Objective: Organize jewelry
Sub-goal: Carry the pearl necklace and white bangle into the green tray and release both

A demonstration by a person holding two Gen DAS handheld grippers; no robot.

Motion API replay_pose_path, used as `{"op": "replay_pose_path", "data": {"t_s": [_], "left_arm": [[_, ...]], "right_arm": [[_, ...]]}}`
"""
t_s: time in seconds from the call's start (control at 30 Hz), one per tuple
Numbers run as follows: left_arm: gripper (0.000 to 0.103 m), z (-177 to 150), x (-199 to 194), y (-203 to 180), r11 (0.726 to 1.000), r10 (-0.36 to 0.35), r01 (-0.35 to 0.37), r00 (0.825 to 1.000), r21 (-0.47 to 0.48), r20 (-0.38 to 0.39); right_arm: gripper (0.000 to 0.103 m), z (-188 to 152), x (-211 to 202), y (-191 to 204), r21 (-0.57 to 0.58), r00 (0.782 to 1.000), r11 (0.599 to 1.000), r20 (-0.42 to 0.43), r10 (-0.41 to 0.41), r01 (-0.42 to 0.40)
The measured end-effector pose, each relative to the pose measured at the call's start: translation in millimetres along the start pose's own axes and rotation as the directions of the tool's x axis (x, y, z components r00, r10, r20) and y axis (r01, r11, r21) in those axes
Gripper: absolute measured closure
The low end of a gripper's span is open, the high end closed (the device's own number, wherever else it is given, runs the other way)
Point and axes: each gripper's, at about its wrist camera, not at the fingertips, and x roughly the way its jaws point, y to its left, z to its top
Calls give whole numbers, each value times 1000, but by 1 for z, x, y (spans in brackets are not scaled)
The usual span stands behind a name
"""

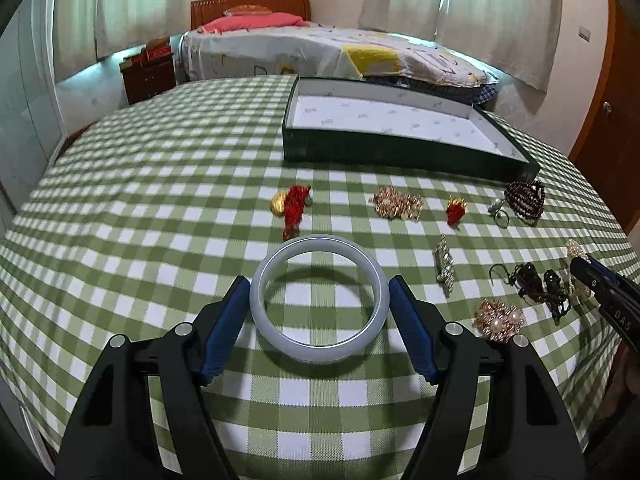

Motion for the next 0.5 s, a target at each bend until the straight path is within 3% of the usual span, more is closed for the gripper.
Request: {"op": "replay_pose_path", "data": {"t_s": [0.2, 0.5], "left_arm": [[34, 20, -15, -8, 1000, -7, 5, 998, 29, 63], [34, 81, -7, -18, 999, -47, 47, 991, 5, 124]], "right_arm": [[88, 17, -9, 5, 4, 999, 1000, 32, 19, -19], [88, 75, -9, 13, -4, 991, 999, 126, 38, -38]]}}
